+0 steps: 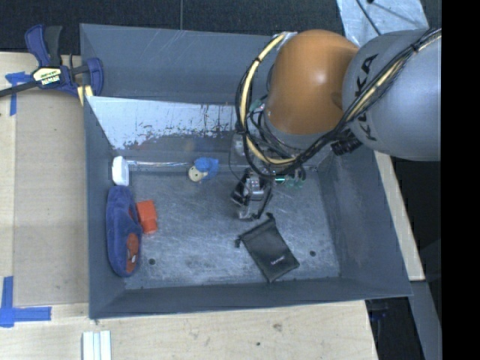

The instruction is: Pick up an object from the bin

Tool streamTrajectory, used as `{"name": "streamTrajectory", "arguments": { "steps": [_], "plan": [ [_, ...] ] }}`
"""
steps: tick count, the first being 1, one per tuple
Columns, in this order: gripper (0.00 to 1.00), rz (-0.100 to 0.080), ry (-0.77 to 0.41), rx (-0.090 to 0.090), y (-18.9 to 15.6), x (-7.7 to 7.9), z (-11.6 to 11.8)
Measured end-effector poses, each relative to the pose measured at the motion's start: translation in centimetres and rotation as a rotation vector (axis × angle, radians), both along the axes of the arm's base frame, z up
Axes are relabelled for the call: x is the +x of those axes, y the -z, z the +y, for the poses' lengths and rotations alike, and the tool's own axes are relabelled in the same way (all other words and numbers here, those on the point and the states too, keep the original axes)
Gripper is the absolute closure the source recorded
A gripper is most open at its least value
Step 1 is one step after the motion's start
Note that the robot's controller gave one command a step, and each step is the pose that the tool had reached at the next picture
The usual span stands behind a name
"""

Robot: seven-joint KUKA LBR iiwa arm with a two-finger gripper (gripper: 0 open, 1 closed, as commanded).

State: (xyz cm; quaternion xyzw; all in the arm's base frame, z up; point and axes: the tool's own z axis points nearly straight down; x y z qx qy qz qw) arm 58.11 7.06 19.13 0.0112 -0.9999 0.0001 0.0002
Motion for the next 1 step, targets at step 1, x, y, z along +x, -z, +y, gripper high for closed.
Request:
{"name": "streamTrajectory", "arguments": {
  "steps": [1],
  "plan": [
    [0.00, 0.004, 0.032, 0.003, 9.31, -0.58, 11.01]
  ]
}}
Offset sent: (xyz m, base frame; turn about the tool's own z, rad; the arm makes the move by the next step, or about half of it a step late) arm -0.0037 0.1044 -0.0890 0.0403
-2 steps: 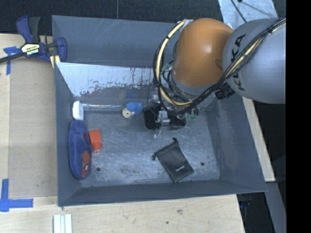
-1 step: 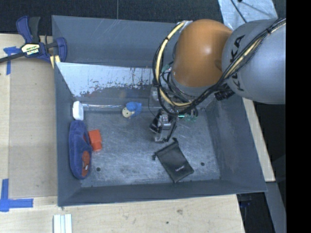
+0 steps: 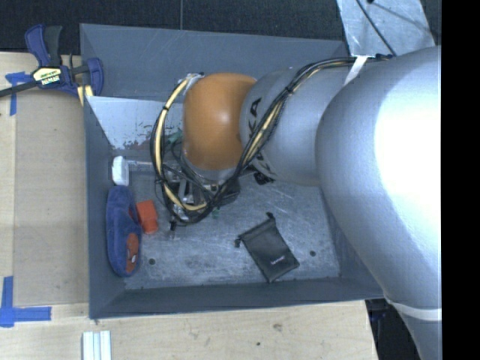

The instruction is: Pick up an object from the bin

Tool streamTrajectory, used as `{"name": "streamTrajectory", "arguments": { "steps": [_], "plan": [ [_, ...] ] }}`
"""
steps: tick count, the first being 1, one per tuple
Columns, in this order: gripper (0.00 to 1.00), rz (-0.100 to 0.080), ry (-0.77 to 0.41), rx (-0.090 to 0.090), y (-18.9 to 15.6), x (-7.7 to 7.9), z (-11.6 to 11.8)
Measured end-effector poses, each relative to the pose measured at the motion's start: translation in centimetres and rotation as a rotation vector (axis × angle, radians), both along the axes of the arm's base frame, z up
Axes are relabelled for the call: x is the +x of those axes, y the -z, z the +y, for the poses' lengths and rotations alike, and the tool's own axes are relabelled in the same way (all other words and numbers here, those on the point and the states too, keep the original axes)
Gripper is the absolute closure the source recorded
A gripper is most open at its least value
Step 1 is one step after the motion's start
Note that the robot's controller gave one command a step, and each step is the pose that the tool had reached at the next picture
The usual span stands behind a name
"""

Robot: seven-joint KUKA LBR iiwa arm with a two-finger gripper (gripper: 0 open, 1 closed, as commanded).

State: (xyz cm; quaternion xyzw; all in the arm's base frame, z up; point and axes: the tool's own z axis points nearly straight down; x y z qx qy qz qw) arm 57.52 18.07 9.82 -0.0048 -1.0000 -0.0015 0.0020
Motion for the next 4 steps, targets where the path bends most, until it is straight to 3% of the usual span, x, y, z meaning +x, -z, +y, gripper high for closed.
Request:
{"name": "streamTrajectory", "arguments": {
  "steps": [1, 2, 3, 4],
  "plan": [
    [0.00, -0.007, -0.035, -0.006, 2.9, 3.2, -9.4],
    [1.00, -0.003, -0.040, -0.005, 2.7, 3.1, -8.9],
    [1.00, -0.013, 0.080, 0.002, 2.6, 2.0, -9.8],
    [1.00, -0.007, 0.083, -0.004, -8.3, 2.6, -10.2]
  ]
}}
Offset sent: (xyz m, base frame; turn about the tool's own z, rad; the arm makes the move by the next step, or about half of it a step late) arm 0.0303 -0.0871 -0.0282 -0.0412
